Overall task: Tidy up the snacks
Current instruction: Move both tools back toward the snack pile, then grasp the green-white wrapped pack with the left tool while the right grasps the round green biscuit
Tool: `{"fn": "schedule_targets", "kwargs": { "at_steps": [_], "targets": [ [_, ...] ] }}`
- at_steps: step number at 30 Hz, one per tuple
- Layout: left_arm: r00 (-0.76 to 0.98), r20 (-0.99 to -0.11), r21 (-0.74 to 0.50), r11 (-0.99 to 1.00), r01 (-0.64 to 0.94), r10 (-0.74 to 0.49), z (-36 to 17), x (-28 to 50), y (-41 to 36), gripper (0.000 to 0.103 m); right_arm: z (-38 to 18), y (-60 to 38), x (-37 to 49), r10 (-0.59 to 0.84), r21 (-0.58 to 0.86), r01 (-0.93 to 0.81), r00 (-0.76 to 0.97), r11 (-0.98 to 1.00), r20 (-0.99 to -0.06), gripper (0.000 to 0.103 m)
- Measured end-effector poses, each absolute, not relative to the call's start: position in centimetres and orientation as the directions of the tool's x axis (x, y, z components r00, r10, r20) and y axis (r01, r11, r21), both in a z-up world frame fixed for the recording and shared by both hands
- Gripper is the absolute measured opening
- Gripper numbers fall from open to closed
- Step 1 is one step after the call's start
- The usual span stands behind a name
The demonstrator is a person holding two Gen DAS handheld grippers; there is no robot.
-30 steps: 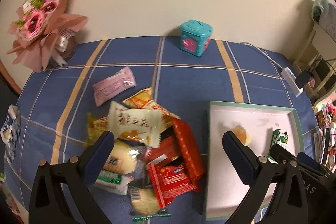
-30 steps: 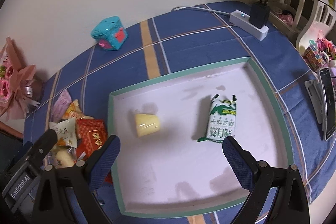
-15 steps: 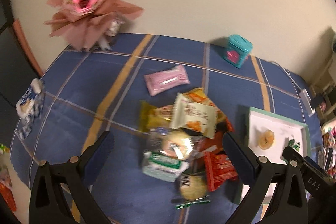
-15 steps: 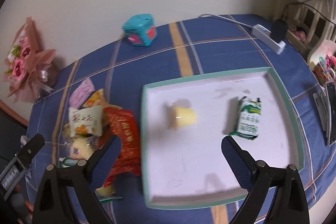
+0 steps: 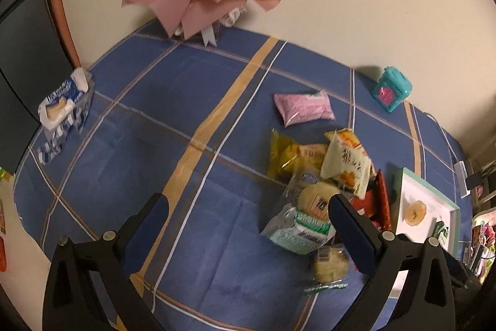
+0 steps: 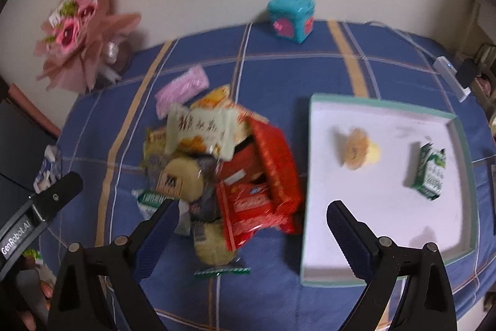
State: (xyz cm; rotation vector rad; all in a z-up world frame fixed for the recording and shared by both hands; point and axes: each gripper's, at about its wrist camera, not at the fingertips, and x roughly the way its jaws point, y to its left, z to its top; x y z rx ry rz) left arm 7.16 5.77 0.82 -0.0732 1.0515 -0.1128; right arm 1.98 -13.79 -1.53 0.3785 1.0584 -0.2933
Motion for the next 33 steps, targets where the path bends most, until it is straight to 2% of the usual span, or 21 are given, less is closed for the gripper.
{"fn": "schedule_targets", "kwargs": {
  "at_steps": [12, 21, 31, 33],
  "targets": [
    [0.328, -0.932, -0.137, 0.987, 0.080, -0.156, -4.6, 8.3, 3.9, 0.102, -6.9, -10.8, 3.2, -0.007, 0.112, 0.382, 0.297, 0.917, -0.955, 0.098],
    [0.252, -0.942, -0.194, 0.973, 0.124, -0.220, -6.3, 8.9, 2.3, 0.102, -9.3, -9.7, 3.4, -0.008, 0.075, 0.356, 0.228, 0.931, -0.974, 0.098],
    [0.188, -0.965, -0.149, 0.972, 0.182, -0.183, -8.1, 9.9, 0.5, 0.102, -11.2, -9.3, 3.3, -0.006, 0.065, 0.352, 0.196, 0.934, -0.981, 0.098],
    [0.185, -0.966, -0.149, 0.972, 0.184, -0.183, -8.3, 10.2, 0.2, 0.102, -11.5, -9.4, 3.3, -0.005, 0.065, 0.353, 0.195, 0.933, -0.981, 0.095]
  ]
}}
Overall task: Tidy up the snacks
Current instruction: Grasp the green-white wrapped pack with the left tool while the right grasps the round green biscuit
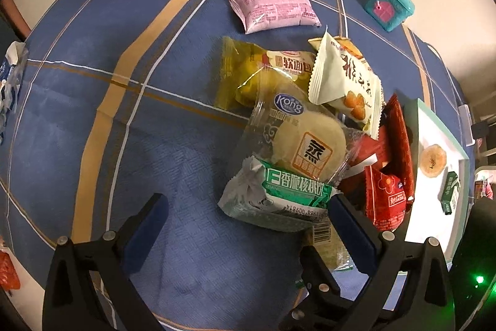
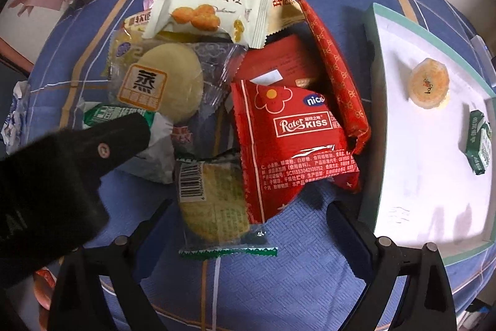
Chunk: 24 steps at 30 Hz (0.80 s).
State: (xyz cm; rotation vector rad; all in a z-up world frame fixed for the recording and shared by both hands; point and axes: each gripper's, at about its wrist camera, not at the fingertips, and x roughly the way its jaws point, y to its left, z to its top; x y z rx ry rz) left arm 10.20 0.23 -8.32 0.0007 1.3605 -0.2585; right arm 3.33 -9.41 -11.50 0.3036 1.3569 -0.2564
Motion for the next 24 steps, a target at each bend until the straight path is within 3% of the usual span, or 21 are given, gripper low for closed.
{"fn": "schedule_targets", "kwargs": {
  "at_steps": [4, 9, 20, 24],
  "targets": [
    [0.186, -0.965, -0.147, 0.970, 0.194, -0.184, -8.6, 10.5, -0.2, 0.102, -12.0, -9.9, 4.0, -0.002, 0.069, 0.358, 0.196, 0.931, -0.981, 0.082],
    [0.176, -0.959, -0.184, 0.962, 0.203, -0.221, -8.6, 10.5, -0.7, 0.087, -12.0, -10.4, 4.6, 0.020, 0.094, 0.356, 0.205, 0.930, -0.979, 0.068],
    [0.142, -0.957, -0.226, 0.955, 0.193, -0.255, -9.8, 10.7, -1.4, 0.086, -11.9, -11.1, 5.1, 0.031, 0.104, 0.357, 0.205, 0.928, -0.978, 0.065],
    [0.131, -0.950, -0.258, 0.948, 0.186, -0.284, -9.9, 10.6, -1.4, 0.076, -12.3, -11.4, 5.3, 0.036, 0.109, 0.361, 0.205, 0.926, -0.978, 0.065]
  ]
}}
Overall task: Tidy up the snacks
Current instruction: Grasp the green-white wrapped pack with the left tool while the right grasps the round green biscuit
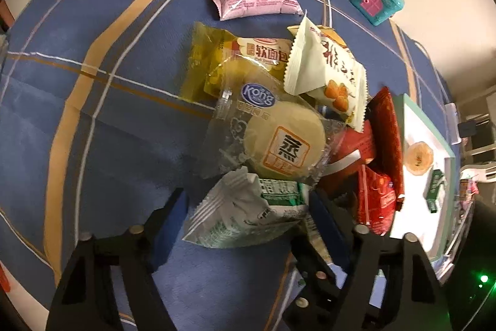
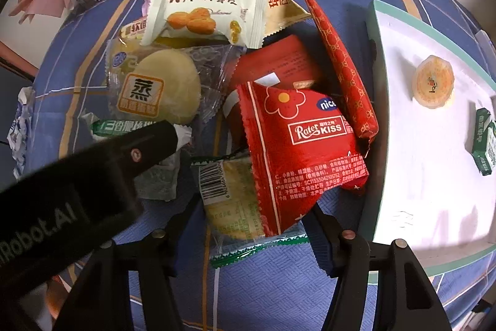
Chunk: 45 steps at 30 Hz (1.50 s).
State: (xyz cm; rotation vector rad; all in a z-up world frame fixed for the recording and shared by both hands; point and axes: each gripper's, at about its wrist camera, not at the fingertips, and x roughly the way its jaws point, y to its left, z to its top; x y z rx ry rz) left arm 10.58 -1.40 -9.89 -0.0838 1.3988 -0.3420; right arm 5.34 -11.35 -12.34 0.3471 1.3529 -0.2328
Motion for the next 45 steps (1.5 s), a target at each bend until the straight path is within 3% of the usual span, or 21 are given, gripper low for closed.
{"fn": "schedule_targets", "kwargs": {
  "at_steps": [8, 22, 45],
  "targets": [
    [0.122, -0.953, -0.255, 0.952, 0.171, -0.277, -10.0, 10.3, -0.9, 0.067, -12.5, -11.6, 5.5, 0.035, 0.109, 0.361, 0.206, 0.926, -0.978, 0.065],
    [0.136, -0.939, -0.297, 0.943, 0.151, -0.317, -8.8, 9.7, 1.8, 0.055, -12.0, -11.0, 6.2, 0.040, 0.117, 0.356, 0.217, 0.927, -0.975, 0.054],
    [0.153, -0.931, -0.341, 0.939, -0.034, -0.332, -9.1, 10.8, 7.9, 0.055, -10.9, -10.7, 6.3, 0.080, 0.156, 0.348, 0.221, 0.925, -0.972, 0.053]
  ]
}}
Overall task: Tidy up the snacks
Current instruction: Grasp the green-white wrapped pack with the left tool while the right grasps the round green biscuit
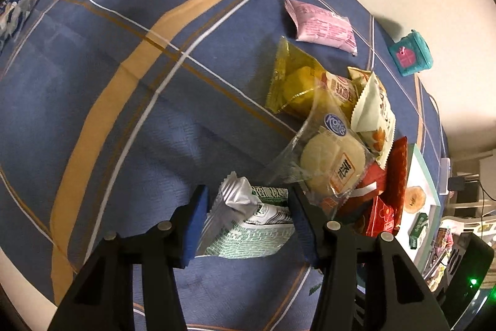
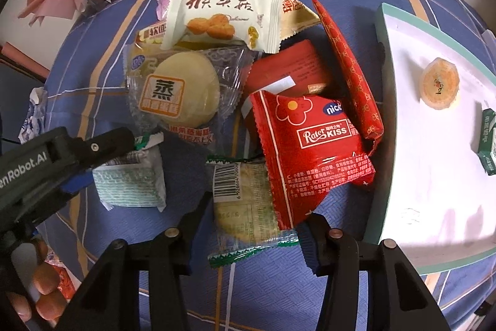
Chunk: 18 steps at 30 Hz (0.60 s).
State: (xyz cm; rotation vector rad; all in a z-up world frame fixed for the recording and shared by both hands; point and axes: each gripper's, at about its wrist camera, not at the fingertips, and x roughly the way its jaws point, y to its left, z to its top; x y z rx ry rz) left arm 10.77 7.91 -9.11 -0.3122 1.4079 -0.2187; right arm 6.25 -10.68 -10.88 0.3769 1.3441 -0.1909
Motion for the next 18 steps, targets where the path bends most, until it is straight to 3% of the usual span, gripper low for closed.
{"fn": "schedule_targets", "kwargs": {
  "at_steps": [5, 18],
  "targets": [
    [0.163, -0.934, -0.327, 0.945, -0.029, -0.318, -8.6, 10.7, 7.7, 0.064, -10.5, -10.3, 6.0, 0.080, 0.153, 0.342, 0.220, 0.927, -0.972, 0.053],
    [0.110, -0.966, -0.225, 0.971, 0.085, -0.233, -9.5, 10.0, 4.8, 0.065, -12.6, -10.2, 6.2, 0.075, 0.139, 0.339, 0.194, 0.930, -0.978, 0.053]
  ]
}}
